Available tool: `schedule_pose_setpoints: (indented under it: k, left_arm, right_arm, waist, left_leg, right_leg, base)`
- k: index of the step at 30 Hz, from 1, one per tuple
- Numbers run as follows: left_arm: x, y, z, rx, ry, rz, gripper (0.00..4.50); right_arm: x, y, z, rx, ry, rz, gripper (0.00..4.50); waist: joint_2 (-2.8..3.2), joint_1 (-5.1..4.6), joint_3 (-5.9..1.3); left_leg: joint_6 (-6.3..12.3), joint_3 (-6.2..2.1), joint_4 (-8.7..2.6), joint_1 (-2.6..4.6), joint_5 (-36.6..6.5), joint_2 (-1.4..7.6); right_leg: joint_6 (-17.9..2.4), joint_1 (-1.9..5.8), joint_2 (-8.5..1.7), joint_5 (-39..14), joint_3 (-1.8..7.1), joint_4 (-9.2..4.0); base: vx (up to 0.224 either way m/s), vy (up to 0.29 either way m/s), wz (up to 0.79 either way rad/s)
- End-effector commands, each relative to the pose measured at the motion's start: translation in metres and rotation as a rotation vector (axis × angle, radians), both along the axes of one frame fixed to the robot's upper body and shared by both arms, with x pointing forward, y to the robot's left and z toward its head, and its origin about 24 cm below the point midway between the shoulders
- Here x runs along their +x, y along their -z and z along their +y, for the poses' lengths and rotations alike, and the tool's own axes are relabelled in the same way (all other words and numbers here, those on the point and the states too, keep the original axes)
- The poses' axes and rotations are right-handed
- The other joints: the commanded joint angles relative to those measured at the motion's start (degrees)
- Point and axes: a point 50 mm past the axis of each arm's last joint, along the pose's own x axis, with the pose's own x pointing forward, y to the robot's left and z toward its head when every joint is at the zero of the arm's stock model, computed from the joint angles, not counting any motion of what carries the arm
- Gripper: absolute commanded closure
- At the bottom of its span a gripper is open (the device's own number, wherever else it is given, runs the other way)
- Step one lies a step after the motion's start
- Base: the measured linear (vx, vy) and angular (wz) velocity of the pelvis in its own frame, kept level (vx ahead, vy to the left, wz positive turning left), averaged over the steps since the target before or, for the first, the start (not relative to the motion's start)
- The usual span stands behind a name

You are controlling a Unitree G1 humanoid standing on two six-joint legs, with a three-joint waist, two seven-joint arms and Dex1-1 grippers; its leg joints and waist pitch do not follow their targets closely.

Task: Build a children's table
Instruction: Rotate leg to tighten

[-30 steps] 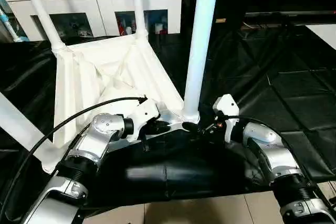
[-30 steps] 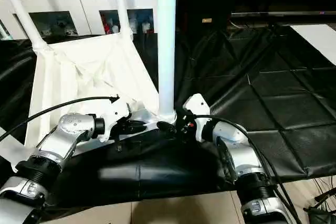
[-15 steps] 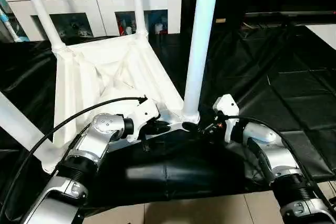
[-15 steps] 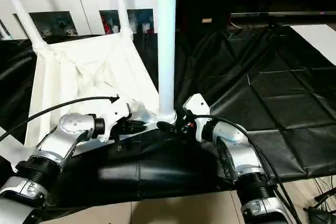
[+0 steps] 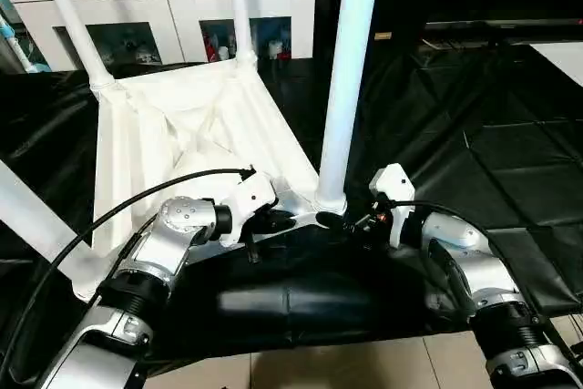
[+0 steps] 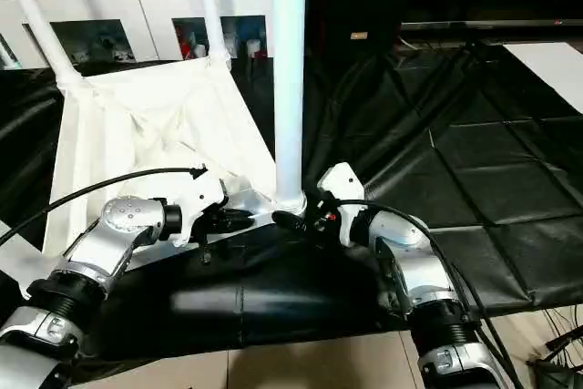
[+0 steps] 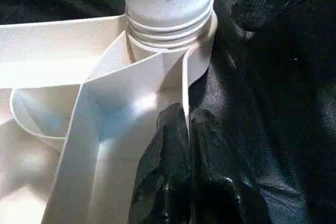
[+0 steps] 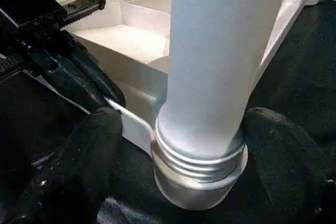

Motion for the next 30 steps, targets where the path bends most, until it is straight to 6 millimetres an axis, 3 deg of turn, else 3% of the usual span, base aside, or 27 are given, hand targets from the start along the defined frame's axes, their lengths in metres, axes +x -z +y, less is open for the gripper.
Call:
schedule_pose_setpoints:
  k: [1,30]
  left_arm:
    - [-0.0103,0.0199,-0.0003,0.033,0.009,0.077,4.5]
    - [-0.0103,0.0199,-0.0003,0.033,0.009,0.077,4.5]
  right_arm:
    - [-0.005,0.0068,0.0092,-0.016,-0.051,0.033,0.64]
    - [-0.005,0.0068,0.0092,-0.016,-0.051,0.033,0.64]
  waist:
    - [-0.78,0.44,-3.38]
    - [-0.78,0.45,-3.37]
  left_leg:
    - [6.15,-1.06,-3.08,0.23,-8.8,2.5]
    - [6.1,-1.07,-3.08,0.25,-8.81,2.51]
  right_leg:
    - [-15.47,2.92,-2.84,-3.28,1.68,-2.93]
    - [-15.41,2.91,-2.82,-3.61,1.68,-2.95]
  base:
    - [0.0,0.0,0.0]
    - [0.0,0.0,0.0]
